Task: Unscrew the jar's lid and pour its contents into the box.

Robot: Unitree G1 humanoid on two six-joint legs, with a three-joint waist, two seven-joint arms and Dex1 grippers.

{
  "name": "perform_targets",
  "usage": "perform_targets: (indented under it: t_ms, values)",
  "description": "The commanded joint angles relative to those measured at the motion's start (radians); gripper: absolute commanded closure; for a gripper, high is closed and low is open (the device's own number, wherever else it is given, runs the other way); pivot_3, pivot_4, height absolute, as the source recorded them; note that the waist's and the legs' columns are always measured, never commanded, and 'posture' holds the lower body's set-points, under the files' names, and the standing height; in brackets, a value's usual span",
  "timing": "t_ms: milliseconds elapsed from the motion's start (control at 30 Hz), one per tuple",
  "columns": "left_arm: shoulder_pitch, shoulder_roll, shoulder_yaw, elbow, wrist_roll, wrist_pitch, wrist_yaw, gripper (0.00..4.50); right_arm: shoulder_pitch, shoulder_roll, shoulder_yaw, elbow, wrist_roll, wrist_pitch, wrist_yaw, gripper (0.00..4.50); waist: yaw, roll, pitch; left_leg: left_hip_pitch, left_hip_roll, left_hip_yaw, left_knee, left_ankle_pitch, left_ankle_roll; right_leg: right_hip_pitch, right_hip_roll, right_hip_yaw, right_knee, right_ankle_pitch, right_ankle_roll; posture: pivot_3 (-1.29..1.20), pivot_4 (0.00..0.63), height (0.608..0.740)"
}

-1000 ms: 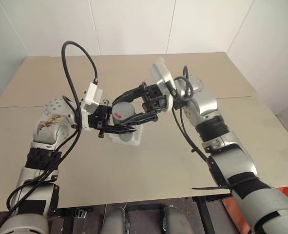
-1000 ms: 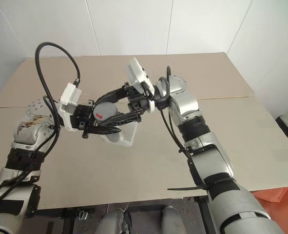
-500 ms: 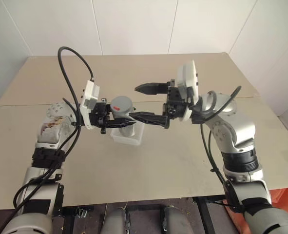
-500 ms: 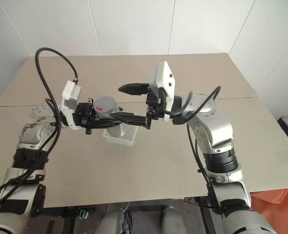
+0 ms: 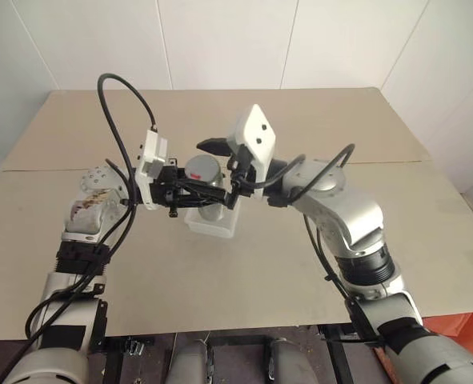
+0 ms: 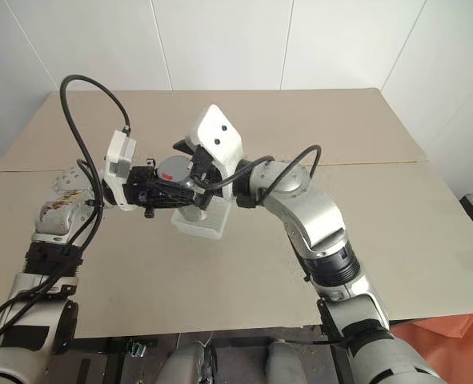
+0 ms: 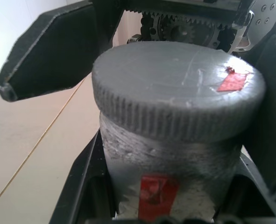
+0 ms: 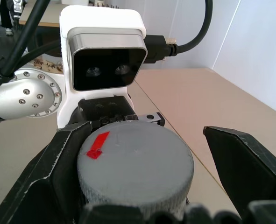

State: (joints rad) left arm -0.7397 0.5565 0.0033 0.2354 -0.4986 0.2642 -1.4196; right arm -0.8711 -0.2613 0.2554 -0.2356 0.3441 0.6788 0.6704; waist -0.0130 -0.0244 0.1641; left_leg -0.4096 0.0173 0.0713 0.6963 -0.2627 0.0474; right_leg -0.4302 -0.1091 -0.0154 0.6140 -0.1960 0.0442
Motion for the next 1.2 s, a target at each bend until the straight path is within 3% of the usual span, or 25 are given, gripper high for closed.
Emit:
perform_targets:
  t_ms: [33, 333, 567, 800, 1000, 1200]
  values:
    - [0.001, 0.026, 0.027, -0.040, -0.016, -0.009, -0.010, 2.54, -0.016, -0.044, -0.062, 0.016, -0.020, -0.034, -0.005, 0.10, -0.001, 0.000, 0.000, 0.000, 0.000, 0.000, 0.000, 0.000, 0.000, 0.000, 0.000, 0.000, 0.000, 0.000, 0.000, 0.00, 0.150, 0.740]
    - [0.031, 0.076, 0.040, -0.050, -0.024, -0.006, -0.019, 2.54, 0.055, -0.213, -0.210, 0.034, 0.027, -0.080, 0.014, 0.10, 0.000, 0.000, 0.000, 0.000, 0.000, 0.000, 0.000, 0.000, 0.000, 0.000, 0.000, 0.000, 0.000, 0.000, 0.000, 0.00, 0.150, 0.740]
    - [0.030, 0.074, 0.035, -0.041, -0.022, -0.013, -0.014, 2.54, 0.110, -0.273, -0.240, -0.023, 0.060, -0.071, 0.047, 0.10, 0.000, 0.000, 0.000, 0.000, 0.000, 0.001, 0.000, -0.001, 0.001, 0.001, 0.000, 0.000, -0.001, 0.000, 0.000, 0.00, 0.150, 0.740]
    - [0.006, 0.026, 0.013, -0.010, 0.004, -0.035, 0.005, 2.54, 0.079, -0.186, -0.158, -0.168, 0.156, 0.003, 0.071, 0.10, -0.004, 0.000, 0.000, 0.001, 0.000, 0.000, 0.000, -0.001, 0.001, 0.001, 0.000, 0.000, -0.001, 0.000, 0.000, 0.00, 0.150, 0.740]
    - [-0.008, 0.000, -0.002, 0.004, 0.023, -0.050, 0.008, 2.54, 0.017, -0.074, -0.011, -0.157, 0.055, -0.004, -0.011, 0.10, -0.001, 0.000, 0.000, 0.000, 0.000, -0.001, 0.000, -0.001, 0.001, 0.001, 0.000, 0.000, -0.001, 0.000, 0.000, 0.00, 0.150, 0.740]
    - [-0.008, 0.005, 0.003, 0.005, 0.024, -0.053, 0.003, 2.54, -0.035, -0.012, 0.027, -0.038, -0.032, -0.023, -0.064, 0.10, 0.001, 0.000, 0.000, 0.000, 0.000, -0.001, 0.000, -0.001, 0.001, 0.001, 0.000, 0.000, -0.001, 0.000, 0.000, 0.00, 0.150, 0.740]
